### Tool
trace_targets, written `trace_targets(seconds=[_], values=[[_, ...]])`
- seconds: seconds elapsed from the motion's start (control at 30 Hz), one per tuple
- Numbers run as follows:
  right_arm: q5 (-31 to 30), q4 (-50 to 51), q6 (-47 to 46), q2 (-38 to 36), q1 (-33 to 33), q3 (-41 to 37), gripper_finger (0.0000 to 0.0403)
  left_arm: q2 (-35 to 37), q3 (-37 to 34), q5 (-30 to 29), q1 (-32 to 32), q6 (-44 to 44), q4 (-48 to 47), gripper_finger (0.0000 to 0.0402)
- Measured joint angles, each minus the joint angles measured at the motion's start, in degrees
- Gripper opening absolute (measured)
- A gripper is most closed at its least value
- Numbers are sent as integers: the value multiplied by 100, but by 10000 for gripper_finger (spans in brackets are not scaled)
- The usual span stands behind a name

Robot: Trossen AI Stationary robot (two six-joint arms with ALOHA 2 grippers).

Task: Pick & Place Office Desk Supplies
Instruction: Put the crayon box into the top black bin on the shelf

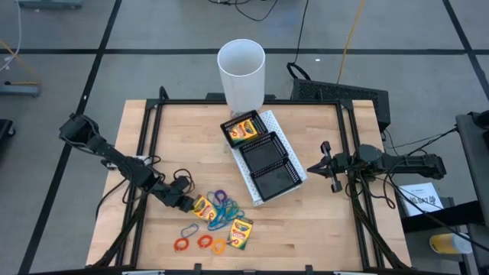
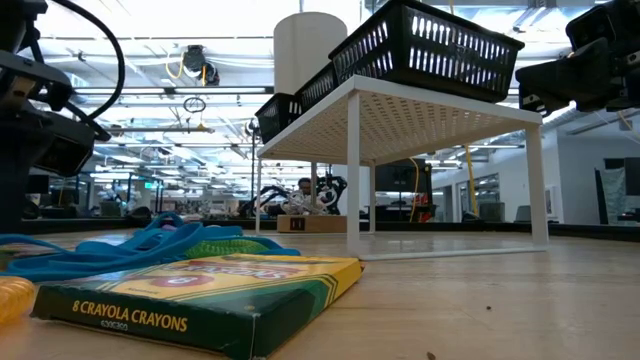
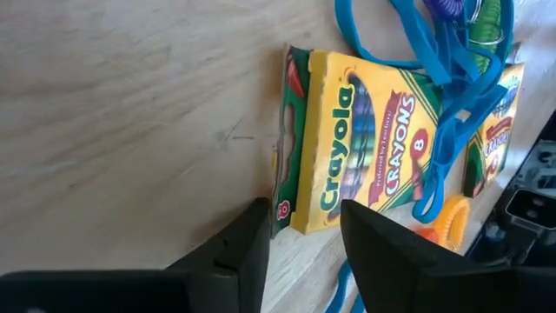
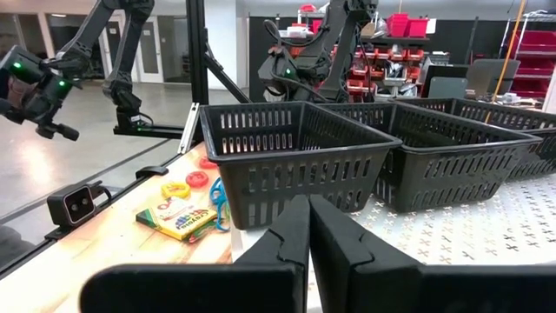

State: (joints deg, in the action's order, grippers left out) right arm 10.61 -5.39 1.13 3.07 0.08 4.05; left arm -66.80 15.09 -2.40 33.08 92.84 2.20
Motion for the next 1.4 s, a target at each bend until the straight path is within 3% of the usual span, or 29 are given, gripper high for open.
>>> trace_targets(seconds=[0.37,0.93,1.4], values=[[0,1,-1,0,2,0,0,4,9,13,2,43,-387,8],[-2,0,0,0,0,-2,0,197,351,-554,0,-1078,-283,2],[-1,0,-1,0,1,-1,0,740,1260,-1329,0,-2070,-1188,1]])
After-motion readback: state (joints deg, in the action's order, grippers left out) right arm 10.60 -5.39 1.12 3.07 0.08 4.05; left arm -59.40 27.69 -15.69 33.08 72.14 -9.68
